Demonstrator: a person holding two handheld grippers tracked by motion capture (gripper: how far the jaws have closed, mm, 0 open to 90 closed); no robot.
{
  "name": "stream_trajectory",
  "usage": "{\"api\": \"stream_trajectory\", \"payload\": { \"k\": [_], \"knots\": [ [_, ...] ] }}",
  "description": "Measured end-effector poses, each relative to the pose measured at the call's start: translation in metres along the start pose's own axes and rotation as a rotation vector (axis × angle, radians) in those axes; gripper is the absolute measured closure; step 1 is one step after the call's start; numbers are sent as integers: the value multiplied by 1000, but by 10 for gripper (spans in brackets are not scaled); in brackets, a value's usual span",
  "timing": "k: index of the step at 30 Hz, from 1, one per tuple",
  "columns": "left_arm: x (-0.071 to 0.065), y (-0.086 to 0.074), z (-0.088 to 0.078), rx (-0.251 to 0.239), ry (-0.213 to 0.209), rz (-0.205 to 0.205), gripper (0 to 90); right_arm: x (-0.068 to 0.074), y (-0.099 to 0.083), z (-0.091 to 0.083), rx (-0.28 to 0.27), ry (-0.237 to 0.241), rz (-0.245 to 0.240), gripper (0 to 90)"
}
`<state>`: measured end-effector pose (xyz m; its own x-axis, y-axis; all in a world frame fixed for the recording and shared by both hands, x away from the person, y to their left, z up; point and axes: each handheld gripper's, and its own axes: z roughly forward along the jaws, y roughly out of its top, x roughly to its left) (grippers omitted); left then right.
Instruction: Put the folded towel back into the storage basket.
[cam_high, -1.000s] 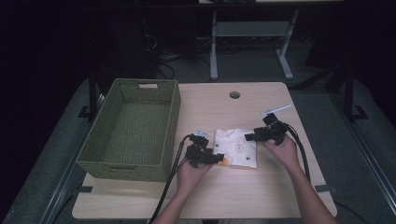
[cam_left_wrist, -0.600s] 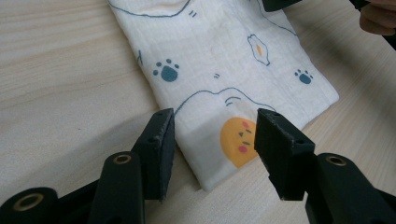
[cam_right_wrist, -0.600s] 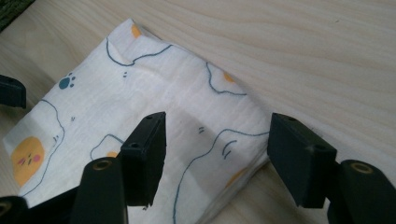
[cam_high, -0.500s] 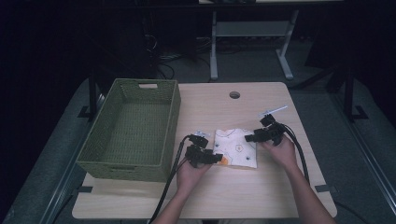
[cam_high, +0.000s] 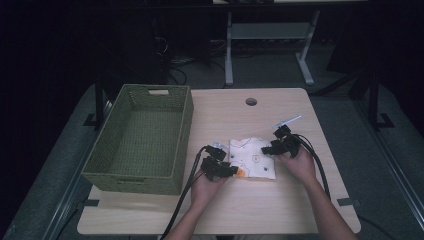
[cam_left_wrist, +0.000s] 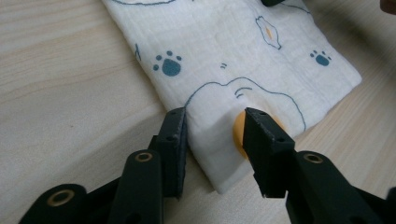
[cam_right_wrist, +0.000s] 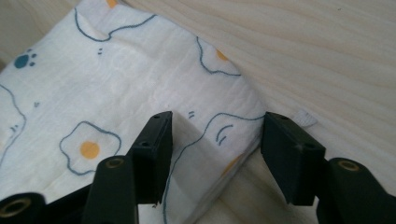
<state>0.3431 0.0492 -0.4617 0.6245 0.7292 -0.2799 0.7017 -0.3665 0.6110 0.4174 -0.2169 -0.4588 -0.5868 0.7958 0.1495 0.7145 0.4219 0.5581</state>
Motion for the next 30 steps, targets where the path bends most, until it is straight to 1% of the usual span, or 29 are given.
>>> {"api": "stream_trajectory", "payload": {
  "k": [1, 2, 3, 4, 7, 9, 10, 11, 12, 13, 14, 15, 16, 17, 19, 21, 22, 24, 25, 26, 27, 30],
  "knots": [
    [0, 0, 0, 3, 0, 7, 659, 2, 1, 1, 2, -19, -4, 465],
    [-1, 0, 1, 3, -2, 14, 679, 3, 1, 1, 2, -22, -9, 485],
    [-1, 0, 1, 3, -2, 14, 697, 3, 1, 1, 2, -22, -9, 485],
    [-1, 1, 2, 8, 1, 23, 714, 4, 2, 1, 1, -21, -9, 537],
    [-2, 1, 3, 9, -3, 26, 747, 6, 3, 2, 6, -12, -9, 613],
    [-2, 2, 3, 10, 0, 27, 773, 6, 3, 2, 6, 11, -4, 670],
    [-1, 2, 4, 12, -6, 31, 785, 6, 3, 2, 7, 18, 1, 693],
    [-1, 2, 4, 12, -6, 31, 796, 6, 3, 2, 7, 18, 1, 693],
    [-1, 3, 5, 9, -15, 26, 803, 4, 3, 2, 6, 43, 16, 738],
    [-1, 3, 5, 9, -15, 26, 809, 4, 3, 2, 6, 43, 16, 738],
    [0, 3, 6, 9, -19, 28, 809, 3, 2, 2, 6, 56, 28, 754],
    [0, 3, 6, 6, -21, 23, 815, 2, 2, 3, 0, 77, 47, 771],
    [0, 3, 7, 3, -24, 24, 822, -1, 1, 3, -4, 107, 71, 787],
    [0, 3, 7, 1, -23, 23, 823, -3, 1, 4, -9, 116, 78, 792],
    [0, 3, 7, 0, -24, 23, 827, -6, 0, 5, -15, 155, 105, 798],
    [1, 3, 6, -2, -28, 16, 832, -9, -1, 6, -13, 207, 153, 802],
    [1, 3, 6, -2, -28, 16, 835, -11, -2, 6, -11, 224, 168, 803],
    [1, 4, 4, -2, -30, 18, 840, -13, -3, 6, -19, 242, 186, 806],
    [1, 4, 4, -2, -30, 18, 841, -13, -3, 6, -19, 242, 186, 806],
    [2, 4, 3, -3, -30, 16, 841, -14, -3, 5, -24, 258, 198, 807],
    [2, 4, 1, -10, -32, 10, 845, -16, -4, 3, -39, 281, 219, 809],
    [3, 5, -3, -26, -39, 3, 848, -18, -4, -4, -75, 314, 236, 810]
  ]
}}
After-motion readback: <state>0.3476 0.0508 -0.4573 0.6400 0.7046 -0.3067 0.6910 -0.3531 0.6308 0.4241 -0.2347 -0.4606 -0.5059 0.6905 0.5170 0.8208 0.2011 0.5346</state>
